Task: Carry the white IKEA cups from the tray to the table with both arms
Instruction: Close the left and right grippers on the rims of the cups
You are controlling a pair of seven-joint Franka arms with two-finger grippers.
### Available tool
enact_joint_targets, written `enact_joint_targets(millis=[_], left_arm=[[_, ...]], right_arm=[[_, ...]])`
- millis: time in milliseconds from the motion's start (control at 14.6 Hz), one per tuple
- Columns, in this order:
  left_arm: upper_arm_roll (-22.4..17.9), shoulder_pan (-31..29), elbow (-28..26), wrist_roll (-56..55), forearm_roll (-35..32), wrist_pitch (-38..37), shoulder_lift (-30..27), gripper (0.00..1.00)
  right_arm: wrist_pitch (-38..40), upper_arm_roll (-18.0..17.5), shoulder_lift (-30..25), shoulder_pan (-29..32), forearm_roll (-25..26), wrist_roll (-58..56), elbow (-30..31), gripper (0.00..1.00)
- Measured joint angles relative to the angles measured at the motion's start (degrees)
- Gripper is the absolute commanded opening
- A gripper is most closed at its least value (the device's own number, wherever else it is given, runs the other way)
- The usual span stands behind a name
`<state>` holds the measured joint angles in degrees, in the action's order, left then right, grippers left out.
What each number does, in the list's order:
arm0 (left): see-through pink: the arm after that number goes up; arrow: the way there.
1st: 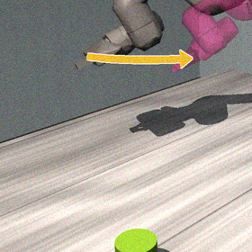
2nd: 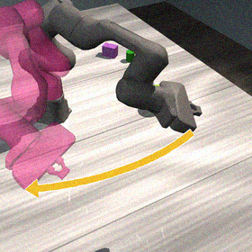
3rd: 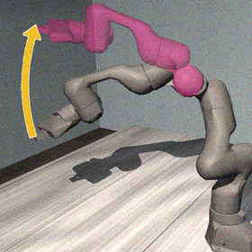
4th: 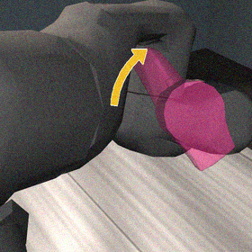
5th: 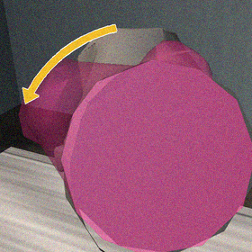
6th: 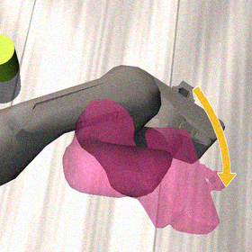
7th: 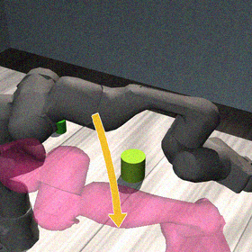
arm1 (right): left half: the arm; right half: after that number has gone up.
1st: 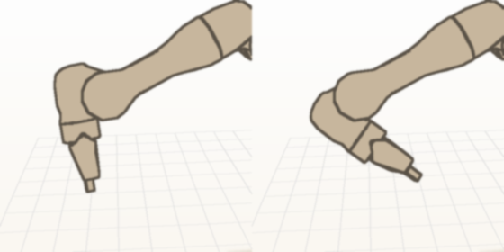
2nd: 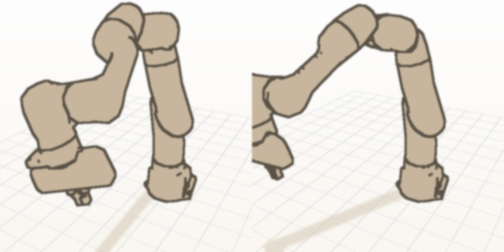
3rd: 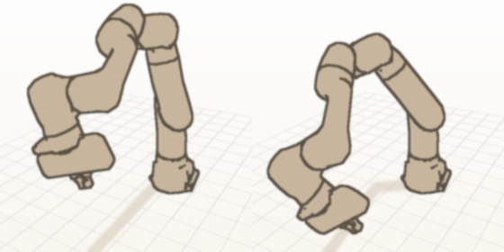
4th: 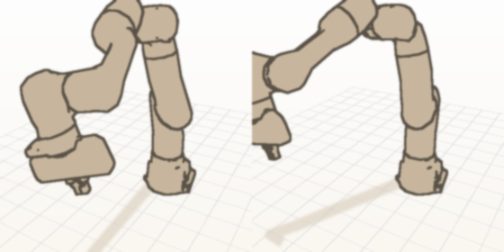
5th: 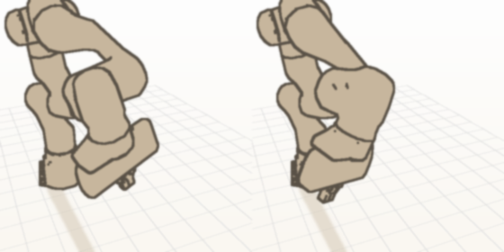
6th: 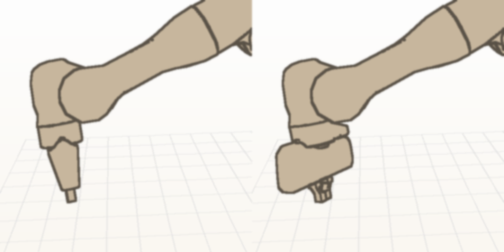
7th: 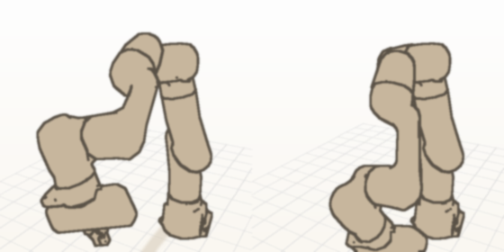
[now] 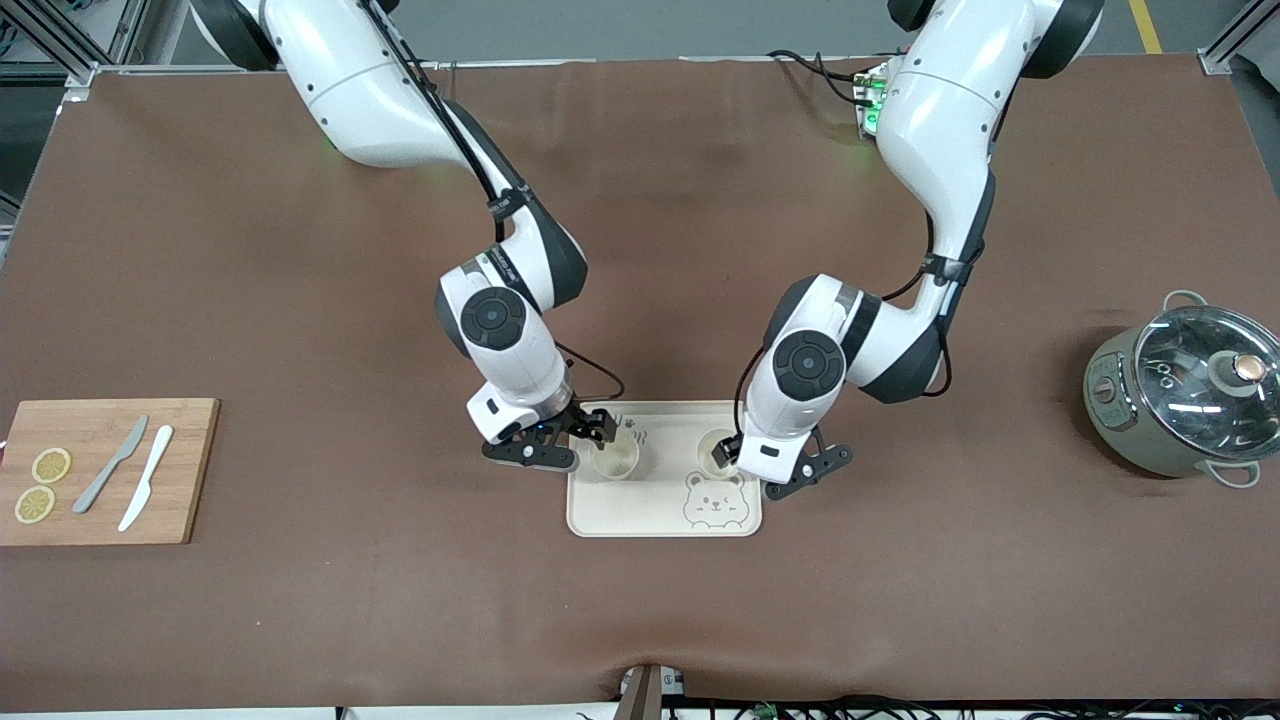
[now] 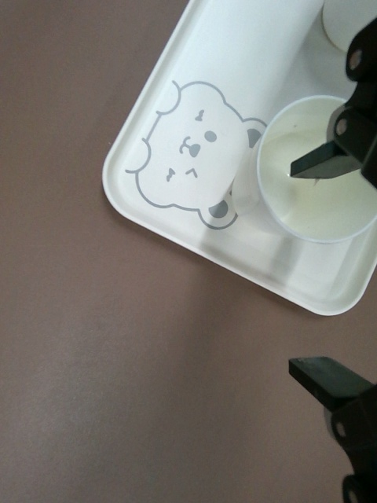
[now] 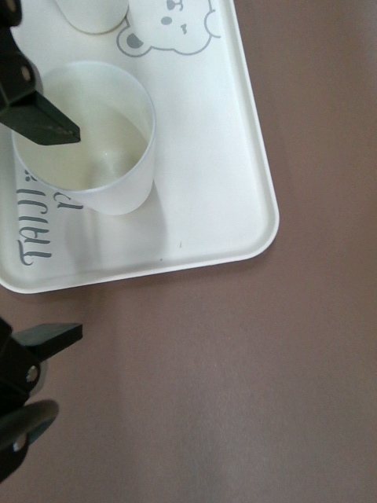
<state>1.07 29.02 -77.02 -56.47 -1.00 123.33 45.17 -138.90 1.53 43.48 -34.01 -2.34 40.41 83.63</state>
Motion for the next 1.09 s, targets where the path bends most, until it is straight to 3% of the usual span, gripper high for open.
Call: enact_joint_targets(millis=[273,546,888,956,1093], left_arm=[[0.0,0.7,0.0,-0.7,0.0,0.7,1.1,0.96],[0.0,0.7,0.2,-1.9,0.0,0.8,1.2,0.45],[0.0,0.7,0.4,-4.0,0.0,0.8,1.2,0.07],[0.0,0.7,0.4,-4.2,0.0,0.8,1.2,0.00],[0.0,0.7,0.5,-4.3,0.0,0.8,1.2,0.00]], right_arm=[[-0.7,0.0,2.0,-0.9,0.1,0.0,-1.2,1.00],[-2.3,0.0,3.6,-1.2,0.3,0.0,-2.1,1.00],[-3.1,0.0,4.8,-1.4,0.3,0.0,-2.4,1.00],[-3.1,0.0,4.8,-1.4,0.4,0.0,-2.4,0.92],[-3.1,0.0,4.8,-1.4,0.4,0.0,-2.6,0.71]])
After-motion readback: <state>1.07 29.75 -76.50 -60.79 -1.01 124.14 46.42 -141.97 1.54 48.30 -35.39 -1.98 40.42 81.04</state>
